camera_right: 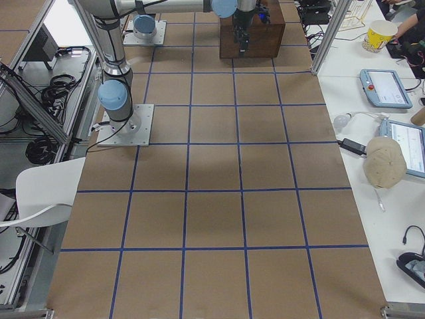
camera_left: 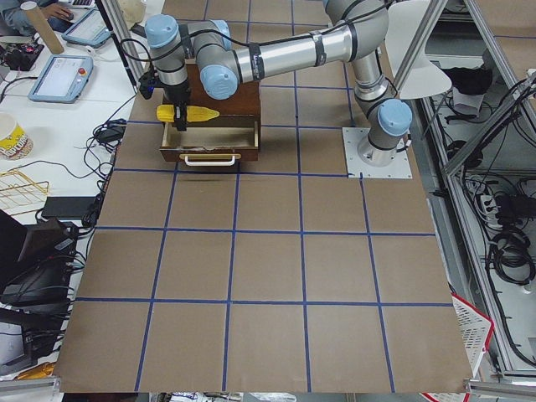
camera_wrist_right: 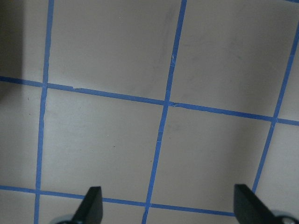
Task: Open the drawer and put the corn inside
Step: 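Lower the corn into the open drawer and open the left gripper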
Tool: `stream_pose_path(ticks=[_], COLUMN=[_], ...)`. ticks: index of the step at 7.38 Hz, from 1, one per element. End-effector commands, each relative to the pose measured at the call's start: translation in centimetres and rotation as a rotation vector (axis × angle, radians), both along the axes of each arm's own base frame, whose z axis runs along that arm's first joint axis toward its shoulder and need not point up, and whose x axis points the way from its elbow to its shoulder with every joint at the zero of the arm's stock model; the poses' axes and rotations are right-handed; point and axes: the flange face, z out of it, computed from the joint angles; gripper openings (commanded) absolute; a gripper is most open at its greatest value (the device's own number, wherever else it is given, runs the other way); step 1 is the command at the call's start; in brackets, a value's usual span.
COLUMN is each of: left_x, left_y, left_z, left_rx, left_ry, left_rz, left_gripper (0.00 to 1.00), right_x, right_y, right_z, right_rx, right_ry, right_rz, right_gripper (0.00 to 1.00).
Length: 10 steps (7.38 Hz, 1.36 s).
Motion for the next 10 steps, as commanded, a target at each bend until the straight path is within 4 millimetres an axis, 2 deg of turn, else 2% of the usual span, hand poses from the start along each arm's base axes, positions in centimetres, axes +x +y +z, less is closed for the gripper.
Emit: stream_pose_path(ticks=[1, 4, 7, 10], left_x=[-0.1, -0.4, 0.0, -0.2], left_y=[-0.1, 0.8, 2.0, 3.1], left_z=[-1.2, -2.5, -4.8, -6.2], left_rx=[0.011, 0.044, 0.098, 0.133], left_ry=[0.008, 0.017, 0.024, 0.036], left_rz=[0.086, 0.073, -0.077, -0.075], left_gripper=[0.00, 0.00, 0.00, 0.00], right_x=[0.0, 0.0, 0.0, 0.0], right_y=[0.0, 0.0, 0.0, 0.0], right_z=[0.0, 0.0, 0.0, 0.0], right_rx=[0.000, 0.000, 0.000, 0.000], right_ry=[0.000, 0.000, 0.000, 0.000], right_rz=[0.000, 0.000, -0.002, 0.000], right_gripper=[1.00, 1.00, 1.00, 1.00])
